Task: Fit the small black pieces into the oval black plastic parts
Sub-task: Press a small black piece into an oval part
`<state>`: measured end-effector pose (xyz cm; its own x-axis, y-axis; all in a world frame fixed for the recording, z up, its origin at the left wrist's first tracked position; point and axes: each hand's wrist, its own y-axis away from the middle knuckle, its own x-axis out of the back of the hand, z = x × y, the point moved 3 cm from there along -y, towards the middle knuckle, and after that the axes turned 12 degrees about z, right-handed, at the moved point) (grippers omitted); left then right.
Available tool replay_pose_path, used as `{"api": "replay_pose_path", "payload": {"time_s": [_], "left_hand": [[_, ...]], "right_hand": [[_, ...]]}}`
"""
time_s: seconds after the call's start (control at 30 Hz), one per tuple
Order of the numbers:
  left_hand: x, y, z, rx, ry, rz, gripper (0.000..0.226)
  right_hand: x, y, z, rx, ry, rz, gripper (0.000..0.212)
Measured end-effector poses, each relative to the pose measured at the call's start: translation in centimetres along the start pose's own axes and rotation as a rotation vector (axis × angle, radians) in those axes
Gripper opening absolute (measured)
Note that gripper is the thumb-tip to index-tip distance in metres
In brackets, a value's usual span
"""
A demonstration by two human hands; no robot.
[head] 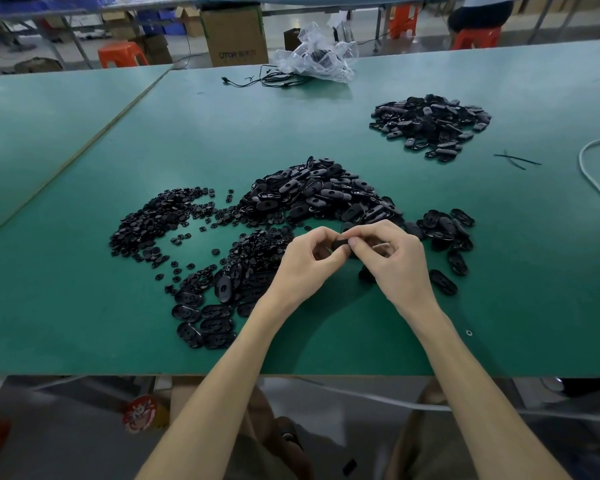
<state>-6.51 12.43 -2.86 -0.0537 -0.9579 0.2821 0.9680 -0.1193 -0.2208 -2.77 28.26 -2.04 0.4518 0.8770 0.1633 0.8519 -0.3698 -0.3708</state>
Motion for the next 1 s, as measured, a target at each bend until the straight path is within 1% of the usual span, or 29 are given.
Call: {"api": "replay_pose_path", "payload": {"time_s": [0.17, 0.33, 0.43, 0.57, 0.73, 0.83, 1.0], "left_hand": [[-0.10, 0.13, 0.36, -0.053, 0.008, -0.006, 0.006], [0.03, 0.29, 0.37, -0.053, -0.006, 0.042, 0.012], [-0.01, 0.33, 0.27, -0.067, -0.026, 0.063, 0.012], [-0.03, 0.15, -0.05, -0.077, -0.055, 0.099, 0.014], [-0.03, 0.06, -0.08, -0.105, -0.090, 0.106, 0.016], [0.00, 0.11, 0.07, -0.118, -0.100, 0.115, 0.019], [0.06, 0.11, 0.13, -0.122, -0.102, 0.119, 0.013]], "right_hand": [[-0.04, 0.06, 0.04, 0.008, 0.010, -0.011, 0.017], [-0.10, 0.04, 0.33, -0.017, -0.010, -0.012, 0.012], [-0.15, 0.05, 0.43, -0.007, 0.006, -0.013, 0.011], [-0.22, 0.07, 0.41, 0.003, 0.015, -0.014, 0.015], [-0.25, 0.06, 0.04, 0.043, 0.033, -0.019, 0.028], [-0.22, 0.08, 0.05, 0.049, 0.040, -0.015, 0.025], [-0.26, 0.15, 0.04, 0.068, 0.055, 0.004, 0.014]]}}
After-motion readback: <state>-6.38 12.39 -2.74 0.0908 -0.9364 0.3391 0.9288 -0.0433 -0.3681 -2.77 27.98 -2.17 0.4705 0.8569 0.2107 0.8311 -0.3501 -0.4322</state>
